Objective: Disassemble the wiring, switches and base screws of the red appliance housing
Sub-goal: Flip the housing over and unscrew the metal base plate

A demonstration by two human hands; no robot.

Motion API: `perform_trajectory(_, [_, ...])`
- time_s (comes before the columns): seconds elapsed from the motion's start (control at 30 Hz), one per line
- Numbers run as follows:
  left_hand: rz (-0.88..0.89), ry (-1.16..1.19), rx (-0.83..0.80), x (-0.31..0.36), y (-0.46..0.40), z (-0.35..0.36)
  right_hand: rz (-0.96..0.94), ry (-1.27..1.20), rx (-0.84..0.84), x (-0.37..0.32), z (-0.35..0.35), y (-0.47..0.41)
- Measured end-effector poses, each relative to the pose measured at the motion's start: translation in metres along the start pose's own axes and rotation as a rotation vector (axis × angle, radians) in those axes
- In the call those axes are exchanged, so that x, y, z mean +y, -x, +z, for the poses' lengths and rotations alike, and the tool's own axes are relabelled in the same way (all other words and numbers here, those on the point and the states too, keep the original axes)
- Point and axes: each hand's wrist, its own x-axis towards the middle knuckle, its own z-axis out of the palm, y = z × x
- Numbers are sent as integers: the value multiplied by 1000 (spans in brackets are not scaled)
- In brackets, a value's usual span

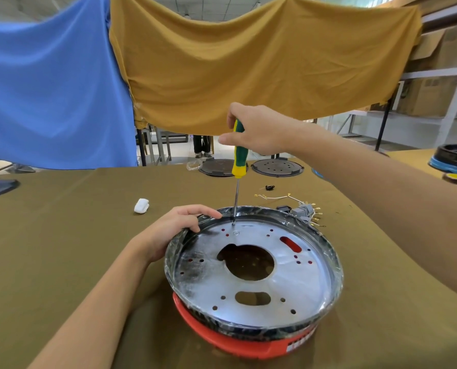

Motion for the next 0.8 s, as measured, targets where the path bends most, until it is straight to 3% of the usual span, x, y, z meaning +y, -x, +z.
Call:
perform_trajectory(0.2, [6,2,-11,-1,0,0,-16,-342,-38,1,-6,2])
perform_trajectory(0.43, [-1,23,-37,-1,-2,-5,-74,21,77,2,5,-1])
perform_trajectory(0.63, [47,-187,-25,5,-1,-8,-10,-393,-17,6,-3,4])
perform_trajectory(0.8, [92,-547,-40,31,-10,-9,-12,-3,19,3,0,4])
